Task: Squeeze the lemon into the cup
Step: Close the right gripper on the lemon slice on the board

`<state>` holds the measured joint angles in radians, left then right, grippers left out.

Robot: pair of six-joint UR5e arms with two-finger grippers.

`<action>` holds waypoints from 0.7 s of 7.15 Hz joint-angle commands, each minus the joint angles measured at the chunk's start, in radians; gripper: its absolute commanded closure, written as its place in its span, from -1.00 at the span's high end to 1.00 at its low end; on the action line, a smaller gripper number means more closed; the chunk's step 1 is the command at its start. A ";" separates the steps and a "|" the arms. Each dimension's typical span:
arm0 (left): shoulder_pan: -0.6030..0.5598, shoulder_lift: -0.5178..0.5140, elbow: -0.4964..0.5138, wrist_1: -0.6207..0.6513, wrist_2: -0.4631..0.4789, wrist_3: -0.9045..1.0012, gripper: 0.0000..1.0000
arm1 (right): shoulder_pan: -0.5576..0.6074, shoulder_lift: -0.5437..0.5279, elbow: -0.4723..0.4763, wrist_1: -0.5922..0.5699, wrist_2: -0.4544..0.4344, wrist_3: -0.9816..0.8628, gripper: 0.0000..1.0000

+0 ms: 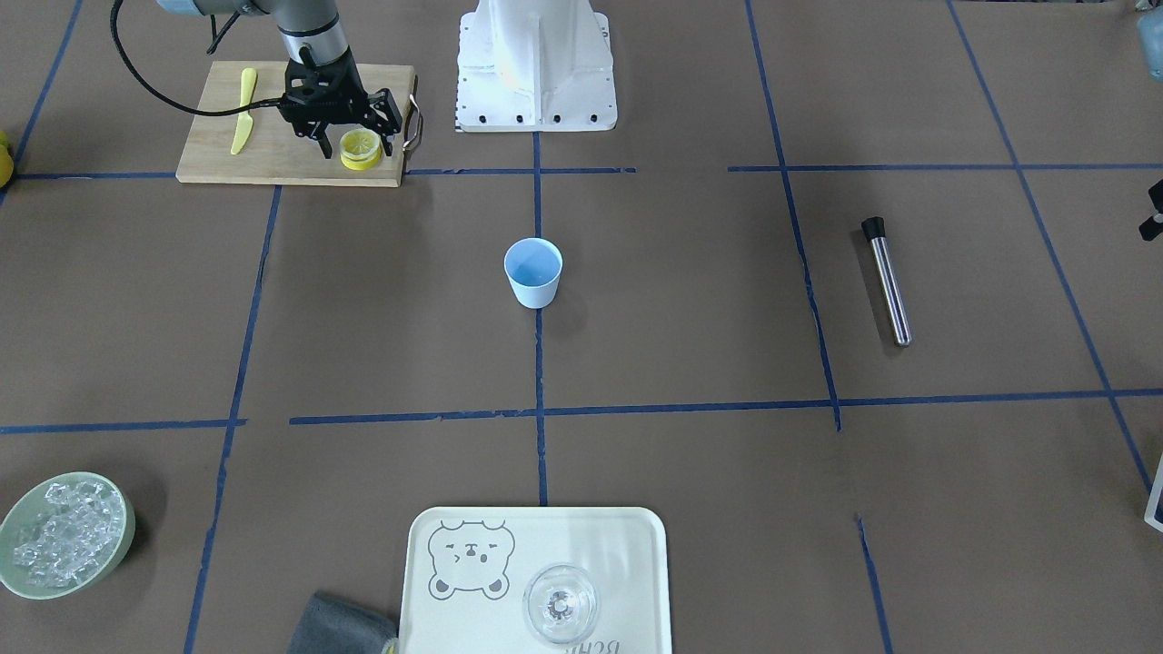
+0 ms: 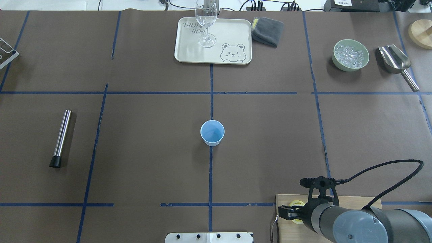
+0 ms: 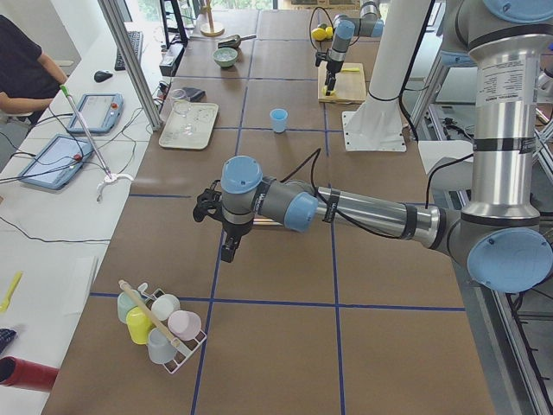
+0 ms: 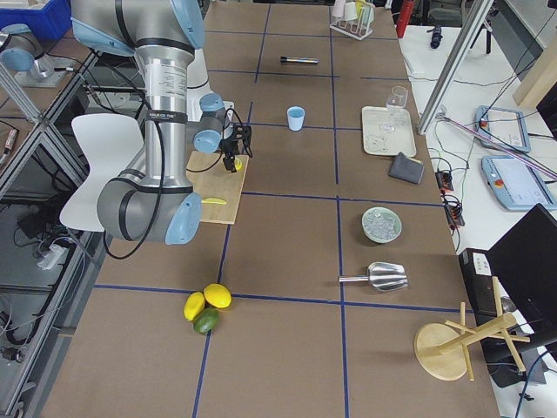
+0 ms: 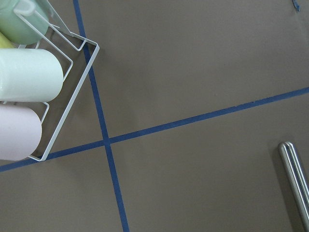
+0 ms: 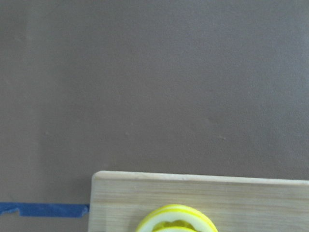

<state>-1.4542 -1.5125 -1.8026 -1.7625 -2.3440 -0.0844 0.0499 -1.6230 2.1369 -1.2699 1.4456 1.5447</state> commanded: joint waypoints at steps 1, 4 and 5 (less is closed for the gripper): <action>0.000 0.000 0.000 0.000 0.000 0.000 1.00 | -0.002 0.000 0.000 -0.002 0.001 0.000 0.64; 0.000 0.000 0.000 0.000 -0.001 0.000 1.00 | 0.001 -0.005 0.004 -0.002 0.006 -0.002 0.02; 0.000 0.000 0.000 0.000 -0.003 0.000 1.00 | 0.004 -0.005 0.009 -0.002 0.007 -0.002 -0.07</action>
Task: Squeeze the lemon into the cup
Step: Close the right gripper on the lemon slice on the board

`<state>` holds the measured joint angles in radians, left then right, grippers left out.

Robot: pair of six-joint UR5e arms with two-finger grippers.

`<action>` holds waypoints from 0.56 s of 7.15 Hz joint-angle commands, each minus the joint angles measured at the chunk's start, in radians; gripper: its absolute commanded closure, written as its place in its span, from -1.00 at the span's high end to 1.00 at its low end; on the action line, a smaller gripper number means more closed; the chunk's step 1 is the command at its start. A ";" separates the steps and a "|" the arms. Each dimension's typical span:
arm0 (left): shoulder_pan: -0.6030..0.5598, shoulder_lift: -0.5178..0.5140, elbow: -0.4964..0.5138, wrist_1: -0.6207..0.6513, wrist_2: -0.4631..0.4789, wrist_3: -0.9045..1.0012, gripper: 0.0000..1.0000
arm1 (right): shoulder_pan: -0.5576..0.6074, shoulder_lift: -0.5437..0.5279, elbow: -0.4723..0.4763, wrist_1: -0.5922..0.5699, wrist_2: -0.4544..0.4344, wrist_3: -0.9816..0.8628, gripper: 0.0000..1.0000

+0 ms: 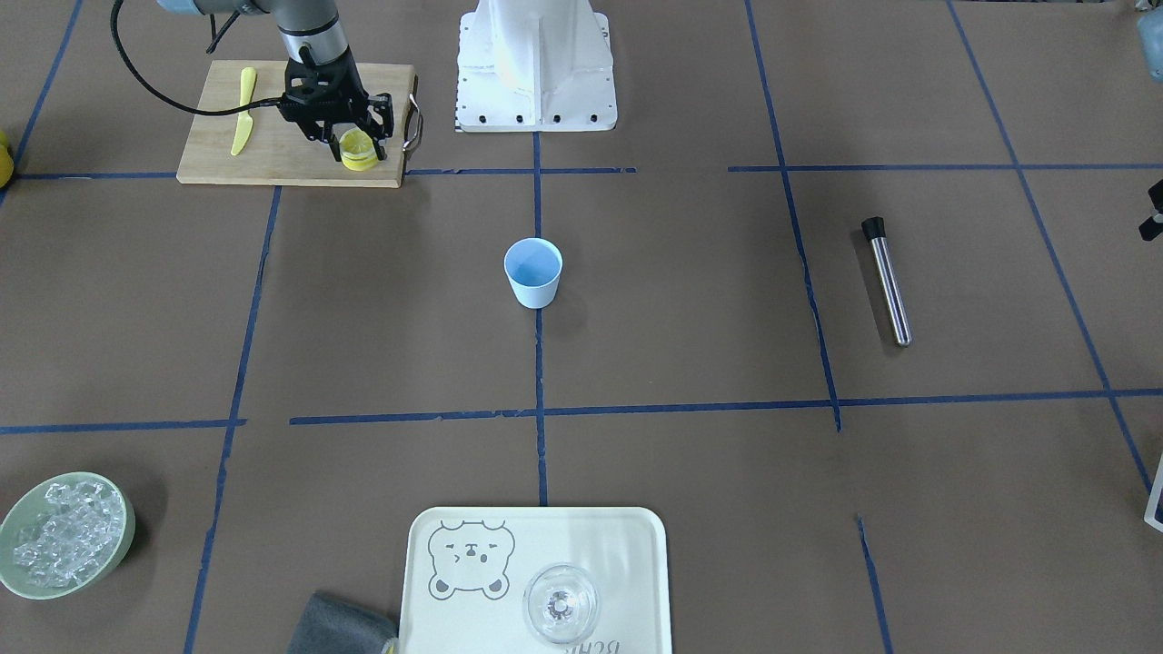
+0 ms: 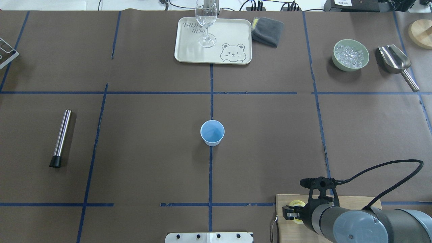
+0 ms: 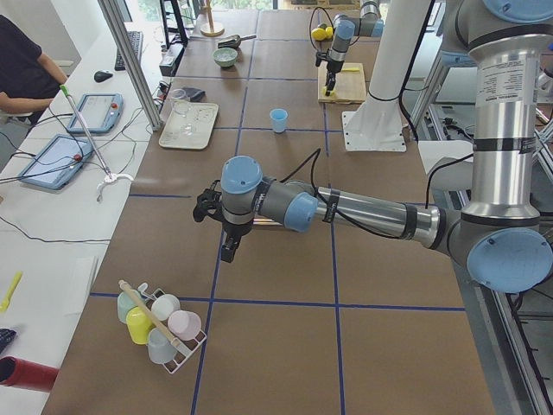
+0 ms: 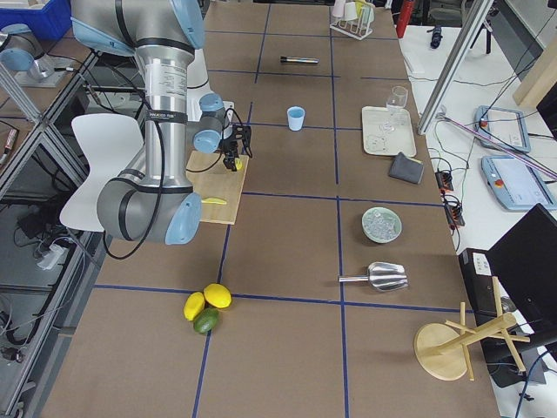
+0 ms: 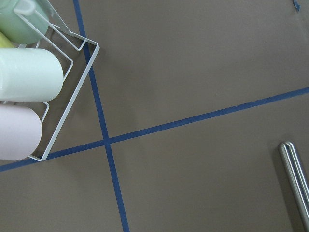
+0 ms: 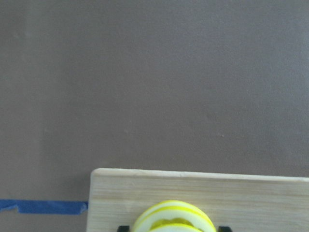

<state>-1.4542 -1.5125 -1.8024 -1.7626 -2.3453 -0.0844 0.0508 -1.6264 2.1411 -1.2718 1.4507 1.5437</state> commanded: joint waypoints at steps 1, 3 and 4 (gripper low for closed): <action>0.000 0.000 0.000 0.000 -0.003 0.000 1.00 | 0.003 -0.003 0.005 0.000 0.002 -0.001 -0.14; 0.000 0.000 0.000 0.000 -0.003 0.000 1.00 | 0.004 -0.004 0.019 -0.003 0.002 -0.001 -0.18; 0.000 0.000 0.000 0.000 -0.005 0.000 1.00 | 0.006 -0.006 0.028 -0.005 0.003 -0.001 -0.18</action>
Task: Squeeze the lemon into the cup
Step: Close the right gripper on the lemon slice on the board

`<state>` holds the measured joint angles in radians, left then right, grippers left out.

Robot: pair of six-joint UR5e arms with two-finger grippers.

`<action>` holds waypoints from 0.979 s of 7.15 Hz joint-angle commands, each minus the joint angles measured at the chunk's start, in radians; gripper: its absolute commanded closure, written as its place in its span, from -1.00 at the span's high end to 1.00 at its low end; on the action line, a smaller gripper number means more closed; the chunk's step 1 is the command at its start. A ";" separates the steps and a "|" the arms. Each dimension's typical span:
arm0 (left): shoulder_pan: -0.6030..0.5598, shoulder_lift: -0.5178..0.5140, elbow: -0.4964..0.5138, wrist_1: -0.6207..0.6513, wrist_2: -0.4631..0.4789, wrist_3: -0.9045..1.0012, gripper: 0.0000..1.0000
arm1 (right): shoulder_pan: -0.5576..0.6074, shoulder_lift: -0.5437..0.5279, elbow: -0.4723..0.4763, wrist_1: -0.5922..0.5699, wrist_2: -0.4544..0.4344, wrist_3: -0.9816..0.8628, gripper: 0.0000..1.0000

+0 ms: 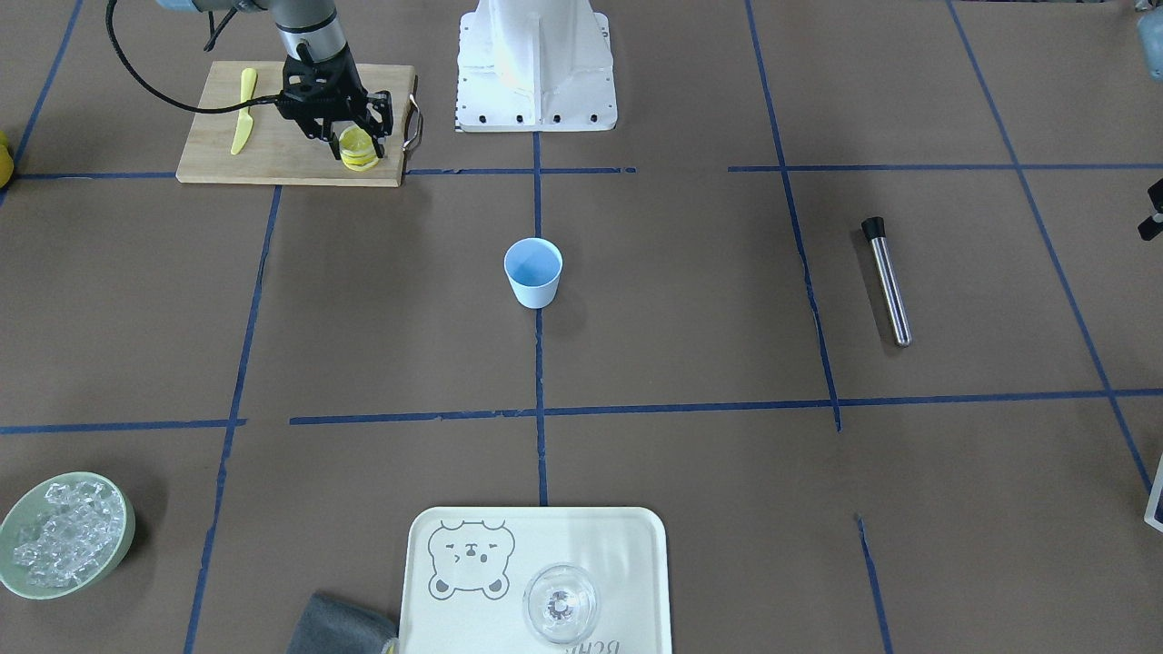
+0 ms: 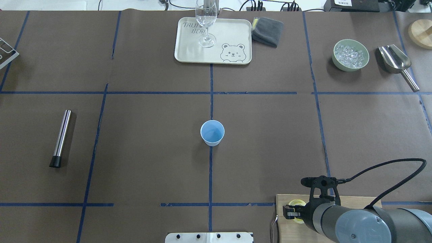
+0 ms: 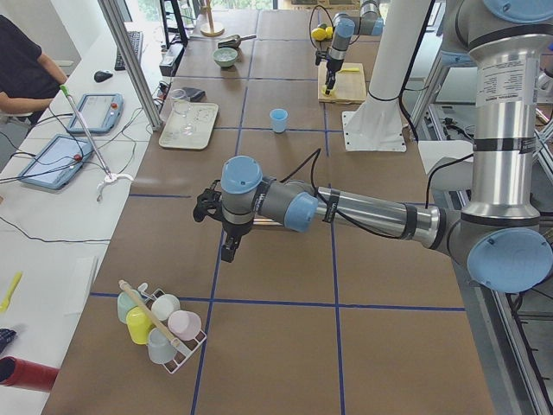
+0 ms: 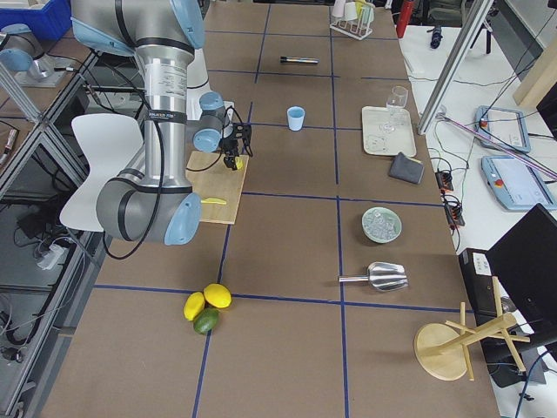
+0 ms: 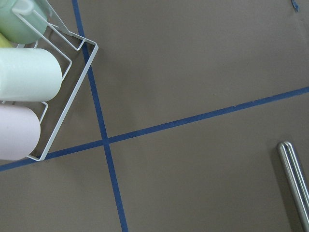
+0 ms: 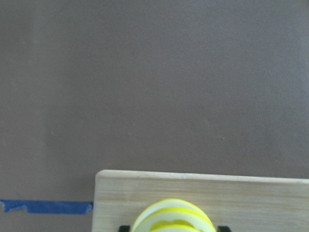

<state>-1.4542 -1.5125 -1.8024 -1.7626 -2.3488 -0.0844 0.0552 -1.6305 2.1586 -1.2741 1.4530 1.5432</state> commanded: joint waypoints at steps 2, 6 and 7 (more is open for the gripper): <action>0.000 -0.002 -0.002 0.000 -0.001 0.000 1.00 | 0.003 -0.047 0.072 -0.002 0.013 0.000 -0.18; 0.000 0.000 -0.002 0.000 -0.001 0.000 1.00 | 0.159 0.004 0.076 -0.046 0.133 -0.002 -0.16; 0.000 -0.002 0.000 0.000 -0.001 -0.002 1.00 | 0.190 0.090 0.070 -0.130 0.167 -0.006 -0.16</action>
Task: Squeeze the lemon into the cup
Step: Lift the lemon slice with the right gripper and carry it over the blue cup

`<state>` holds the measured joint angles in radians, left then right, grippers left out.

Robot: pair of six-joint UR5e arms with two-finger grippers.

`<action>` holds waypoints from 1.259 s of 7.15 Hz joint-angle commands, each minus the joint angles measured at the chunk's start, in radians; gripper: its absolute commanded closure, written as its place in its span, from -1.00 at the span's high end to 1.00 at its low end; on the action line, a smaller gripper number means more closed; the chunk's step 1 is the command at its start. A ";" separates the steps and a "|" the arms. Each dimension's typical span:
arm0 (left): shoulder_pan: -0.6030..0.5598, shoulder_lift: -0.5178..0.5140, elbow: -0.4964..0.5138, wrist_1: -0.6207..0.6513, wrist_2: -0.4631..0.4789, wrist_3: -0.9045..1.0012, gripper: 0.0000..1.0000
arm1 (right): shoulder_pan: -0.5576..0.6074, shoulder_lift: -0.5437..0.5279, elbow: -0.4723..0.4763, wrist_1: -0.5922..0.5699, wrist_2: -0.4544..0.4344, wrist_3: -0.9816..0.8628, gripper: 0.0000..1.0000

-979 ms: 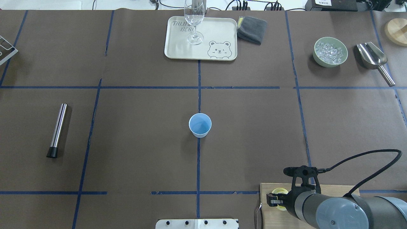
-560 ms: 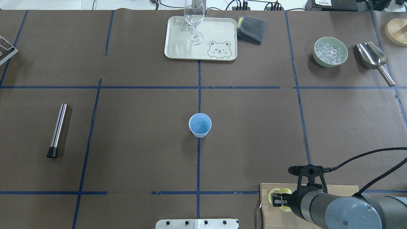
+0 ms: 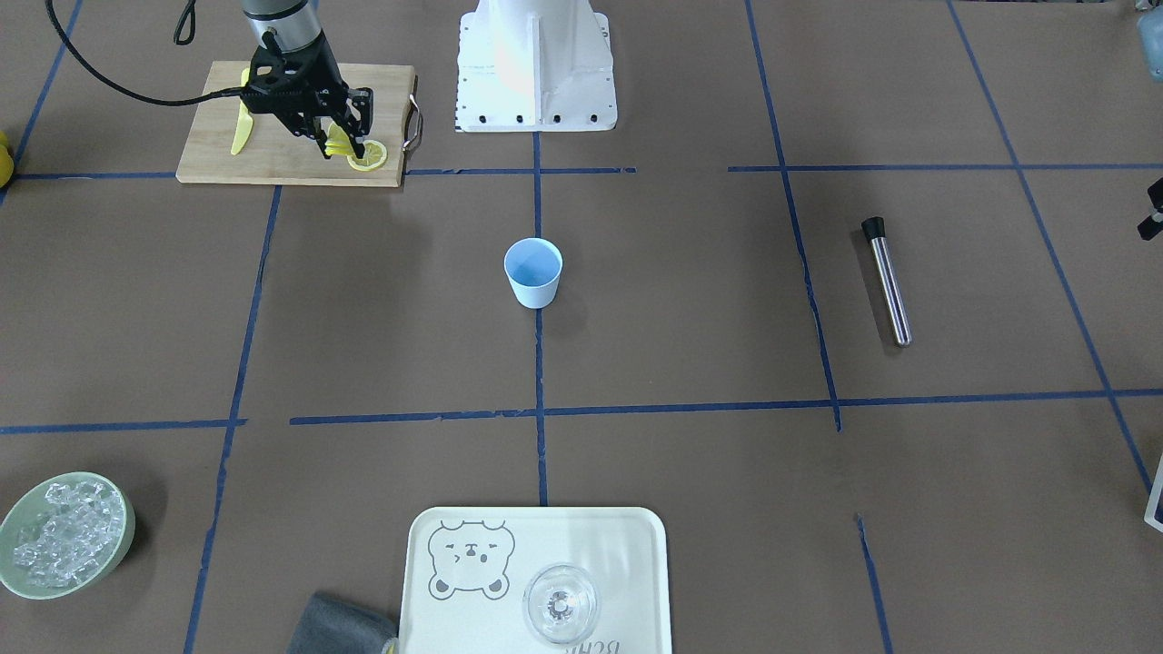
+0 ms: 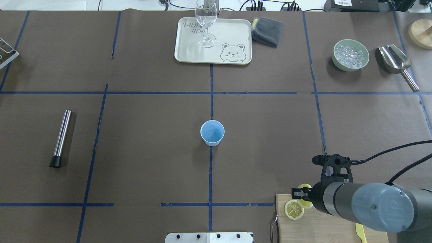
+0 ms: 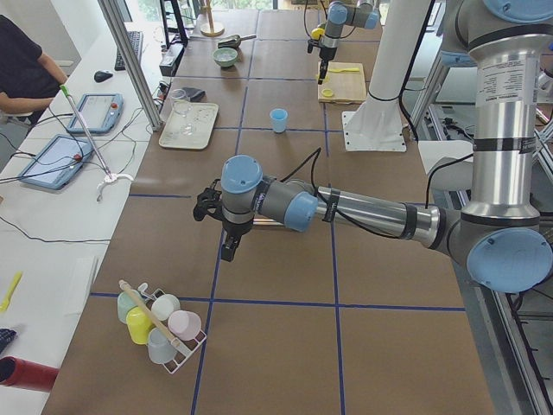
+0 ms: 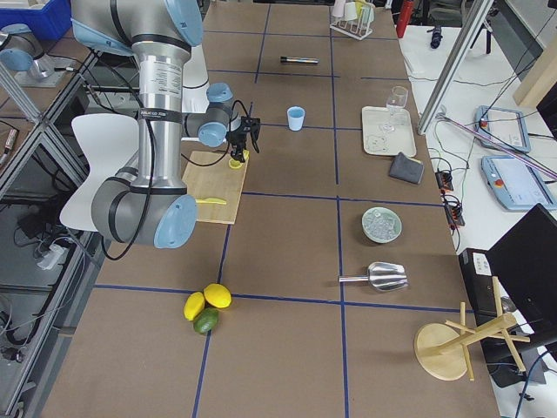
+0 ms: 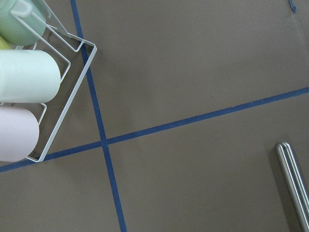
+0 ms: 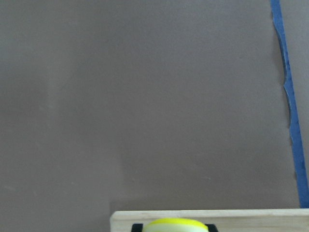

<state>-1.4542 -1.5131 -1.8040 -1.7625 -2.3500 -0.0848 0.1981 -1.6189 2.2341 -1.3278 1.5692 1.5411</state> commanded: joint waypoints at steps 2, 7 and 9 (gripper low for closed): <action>0.000 -0.001 0.006 0.000 -0.002 -0.001 1.00 | 0.073 0.353 -0.022 -0.370 0.051 -0.012 -0.14; 0.000 0.001 0.008 0.000 -0.002 -0.001 1.00 | 0.161 0.716 -0.311 -0.438 0.046 -0.058 -0.14; 0.000 -0.001 0.008 0.000 0.000 -0.001 1.00 | 0.175 0.781 -0.449 -0.337 0.045 -0.073 -0.14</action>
<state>-1.4542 -1.5136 -1.7965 -1.7625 -2.3505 -0.0859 0.3623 -0.8763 1.8689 -1.7359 1.6149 1.4747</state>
